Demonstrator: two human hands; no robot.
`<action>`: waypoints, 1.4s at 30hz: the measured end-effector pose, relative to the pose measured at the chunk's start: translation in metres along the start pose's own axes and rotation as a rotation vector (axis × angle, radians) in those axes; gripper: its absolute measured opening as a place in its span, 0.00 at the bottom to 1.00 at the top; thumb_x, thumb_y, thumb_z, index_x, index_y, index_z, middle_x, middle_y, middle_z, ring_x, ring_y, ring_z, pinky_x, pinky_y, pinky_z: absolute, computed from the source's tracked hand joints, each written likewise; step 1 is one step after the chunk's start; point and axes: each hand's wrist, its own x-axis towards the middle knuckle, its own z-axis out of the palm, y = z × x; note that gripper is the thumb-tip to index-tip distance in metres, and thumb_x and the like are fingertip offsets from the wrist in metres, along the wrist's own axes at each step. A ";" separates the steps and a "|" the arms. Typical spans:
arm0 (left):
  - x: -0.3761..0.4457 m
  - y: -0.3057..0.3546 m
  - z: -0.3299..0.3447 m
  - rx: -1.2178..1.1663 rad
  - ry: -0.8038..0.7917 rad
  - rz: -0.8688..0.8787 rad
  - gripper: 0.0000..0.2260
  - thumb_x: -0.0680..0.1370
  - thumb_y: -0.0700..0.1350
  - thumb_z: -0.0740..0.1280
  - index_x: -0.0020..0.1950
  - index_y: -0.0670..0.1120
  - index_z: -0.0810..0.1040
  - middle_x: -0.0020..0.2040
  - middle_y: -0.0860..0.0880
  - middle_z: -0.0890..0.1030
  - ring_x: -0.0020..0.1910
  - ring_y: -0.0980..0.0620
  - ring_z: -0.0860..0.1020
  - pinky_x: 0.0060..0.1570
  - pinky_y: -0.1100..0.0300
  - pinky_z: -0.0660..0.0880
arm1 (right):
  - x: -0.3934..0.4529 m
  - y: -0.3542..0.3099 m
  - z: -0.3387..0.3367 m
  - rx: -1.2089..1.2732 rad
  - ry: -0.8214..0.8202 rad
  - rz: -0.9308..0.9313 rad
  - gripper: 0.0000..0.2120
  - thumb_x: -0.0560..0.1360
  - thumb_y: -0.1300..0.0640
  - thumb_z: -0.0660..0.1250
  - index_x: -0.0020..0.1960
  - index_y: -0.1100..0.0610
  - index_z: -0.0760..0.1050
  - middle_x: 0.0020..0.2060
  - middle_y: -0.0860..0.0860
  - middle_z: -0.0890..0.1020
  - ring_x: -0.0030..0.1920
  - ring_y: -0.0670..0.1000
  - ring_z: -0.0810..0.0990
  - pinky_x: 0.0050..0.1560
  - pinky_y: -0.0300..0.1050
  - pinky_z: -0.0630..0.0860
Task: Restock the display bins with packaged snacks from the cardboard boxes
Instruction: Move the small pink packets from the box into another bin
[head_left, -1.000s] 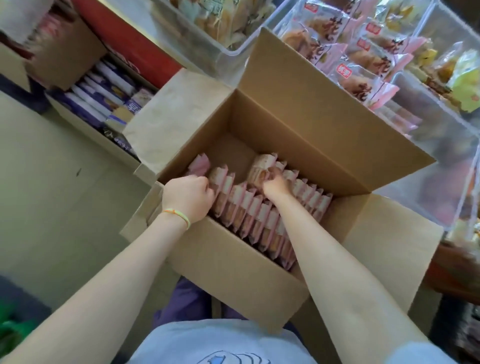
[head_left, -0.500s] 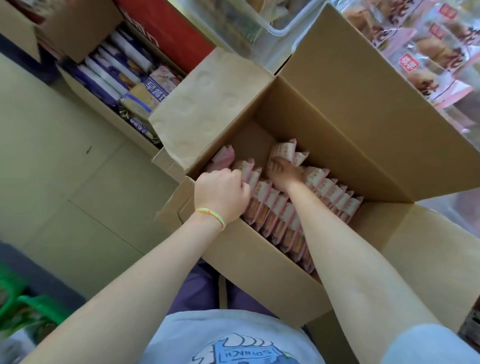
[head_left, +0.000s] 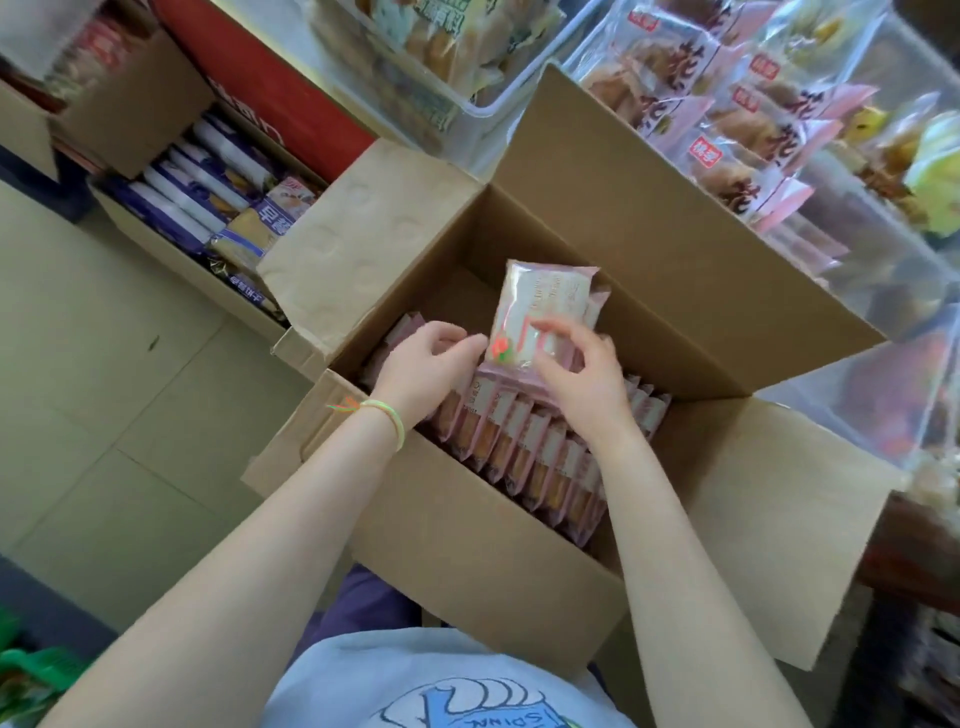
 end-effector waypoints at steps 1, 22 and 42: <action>-0.004 0.015 0.002 -0.292 -0.115 -0.021 0.29 0.72 0.67 0.66 0.66 0.51 0.76 0.56 0.53 0.83 0.52 0.56 0.81 0.51 0.58 0.77 | -0.016 -0.007 -0.012 0.101 -0.065 -0.028 0.15 0.79 0.57 0.68 0.61 0.40 0.78 0.65 0.47 0.72 0.65 0.45 0.72 0.62 0.38 0.75; -0.086 0.180 0.220 -0.554 -0.570 0.082 0.28 0.73 0.61 0.71 0.67 0.45 0.77 0.61 0.43 0.82 0.59 0.43 0.81 0.59 0.46 0.78 | -0.104 0.090 -0.273 0.758 0.511 0.123 0.13 0.74 0.48 0.74 0.57 0.50 0.79 0.52 0.47 0.86 0.54 0.51 0.84 0.57 0.57 0.81; -0.036 0.234 0.359 -0.764 -0.394 -0.246 0.17 0.79 0.57 0.65 0.58 0.45 0.80 0.50 0.46 0.86 0.43 0.50 0.85 0.40 0.59 0.82 | 0.148 0.157 -0.397 -1.062 0.409 0.101 0.16 0.78 0.63 0.62 0.66 0.57 0.73 0.63 0.58 0.77 0.67 0.59 0.72 0.68 0.55 0.64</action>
